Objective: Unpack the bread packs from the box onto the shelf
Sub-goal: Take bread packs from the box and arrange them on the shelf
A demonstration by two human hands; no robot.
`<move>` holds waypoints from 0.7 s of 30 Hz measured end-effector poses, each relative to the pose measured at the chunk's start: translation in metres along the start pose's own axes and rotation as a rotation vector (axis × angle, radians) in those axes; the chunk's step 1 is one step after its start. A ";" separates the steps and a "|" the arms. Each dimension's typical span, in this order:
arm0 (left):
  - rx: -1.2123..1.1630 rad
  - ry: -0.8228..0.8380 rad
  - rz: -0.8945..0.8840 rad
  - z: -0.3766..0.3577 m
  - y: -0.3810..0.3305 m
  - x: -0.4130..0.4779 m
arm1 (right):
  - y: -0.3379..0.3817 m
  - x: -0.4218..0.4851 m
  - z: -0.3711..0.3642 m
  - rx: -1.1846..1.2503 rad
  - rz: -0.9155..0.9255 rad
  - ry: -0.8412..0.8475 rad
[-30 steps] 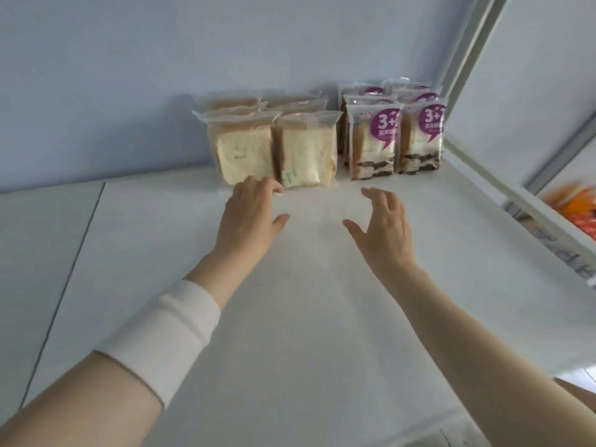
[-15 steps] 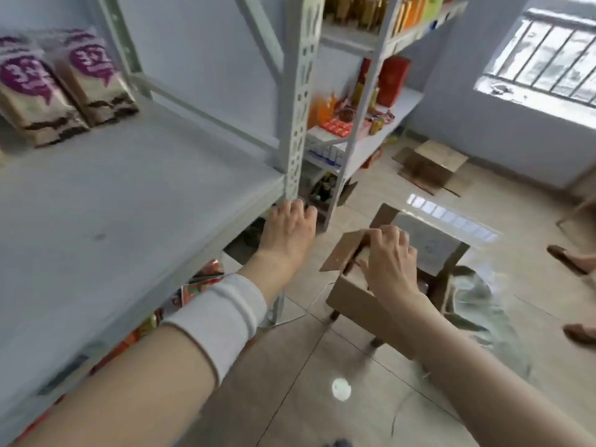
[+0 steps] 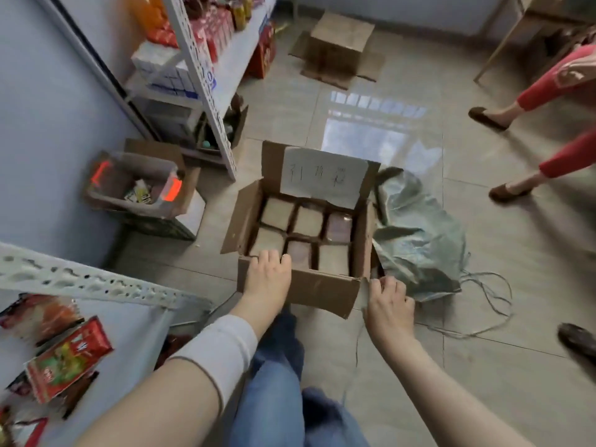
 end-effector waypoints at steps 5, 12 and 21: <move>-0.068 0.135 -0.004 -0.055 0.012 0.088 | 0.013 0.075 -0.042 0.057 -0.107 0.155; -0.275 0.186 0.228 -0.149 0.028 0.211 | 0.022 0.213 -0.130 0.322 -0.302 0.234; -0.532 0.109 0.568 -0.235 0.032 0.261 | 0.045 0.284 -0.221 0.392 -0.700 0.303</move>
Point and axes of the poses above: each hand's wrist, its own x-axis towards the middle knuckle, its own z-axis out of the back of the hand, y = z × x, the point moved 2 cm from there along x, towards the middle knuckle, and after that the axes turned 6 degrees about x, right-handed, at the moved point
